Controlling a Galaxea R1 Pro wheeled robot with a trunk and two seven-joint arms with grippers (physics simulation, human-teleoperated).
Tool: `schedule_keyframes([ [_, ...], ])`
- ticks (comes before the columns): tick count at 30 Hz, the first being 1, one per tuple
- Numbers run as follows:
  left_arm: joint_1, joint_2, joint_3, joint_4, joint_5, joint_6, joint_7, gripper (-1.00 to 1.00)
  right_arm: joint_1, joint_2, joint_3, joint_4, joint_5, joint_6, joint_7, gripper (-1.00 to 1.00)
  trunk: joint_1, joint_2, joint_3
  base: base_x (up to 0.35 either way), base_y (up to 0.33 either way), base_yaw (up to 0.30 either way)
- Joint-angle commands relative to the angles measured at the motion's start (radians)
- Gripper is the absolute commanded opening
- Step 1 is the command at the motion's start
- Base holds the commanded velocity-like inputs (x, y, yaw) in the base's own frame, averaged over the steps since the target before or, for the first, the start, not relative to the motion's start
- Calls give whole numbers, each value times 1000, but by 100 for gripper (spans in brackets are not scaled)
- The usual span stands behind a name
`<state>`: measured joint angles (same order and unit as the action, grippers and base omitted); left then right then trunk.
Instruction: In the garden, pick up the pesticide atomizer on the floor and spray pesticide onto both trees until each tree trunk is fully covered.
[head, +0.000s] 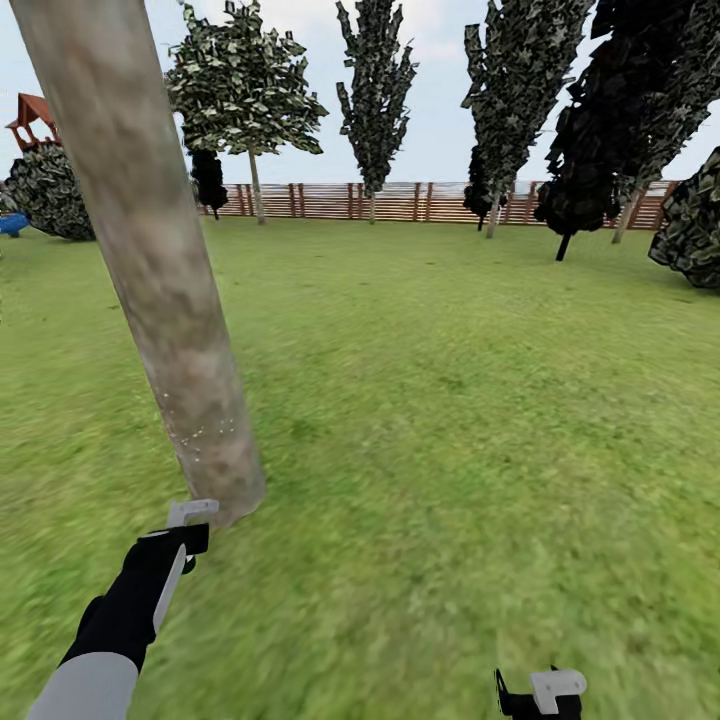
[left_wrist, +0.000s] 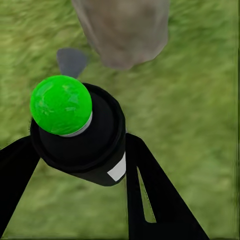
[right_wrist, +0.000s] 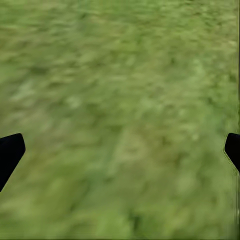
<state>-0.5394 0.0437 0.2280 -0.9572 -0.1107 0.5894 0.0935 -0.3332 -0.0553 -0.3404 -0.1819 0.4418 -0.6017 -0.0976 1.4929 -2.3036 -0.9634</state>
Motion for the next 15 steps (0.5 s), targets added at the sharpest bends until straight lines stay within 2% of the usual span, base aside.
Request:
schedule_keyframes([
  [1, -1, 0, 1, -2, -11, 6, -3, -100, -1, 0, -3, 1, 11, -3, -7, 100, 0, 0, -1, 0, -274, 33],
  [5, -1, 0, 1, -2, -11, 6, -3, -100, 0, 0, -3, 1, 11, -3, -7, 100, 0, 0, -1, 66, -270, 10],
  [11, -1, 0, 0, -2, -11, 6, -3, -100, 0, 0, -3, 1, 11, -3, -7, 100, 0, 0, -1, 214, -207, 1],
  [15, -1, 0, 0, -2, -11, 6, -3, -100, -1, 0, -3, 1, 11, -3, -7, 100, 0, 0, -1, 240, -187, 174],
])
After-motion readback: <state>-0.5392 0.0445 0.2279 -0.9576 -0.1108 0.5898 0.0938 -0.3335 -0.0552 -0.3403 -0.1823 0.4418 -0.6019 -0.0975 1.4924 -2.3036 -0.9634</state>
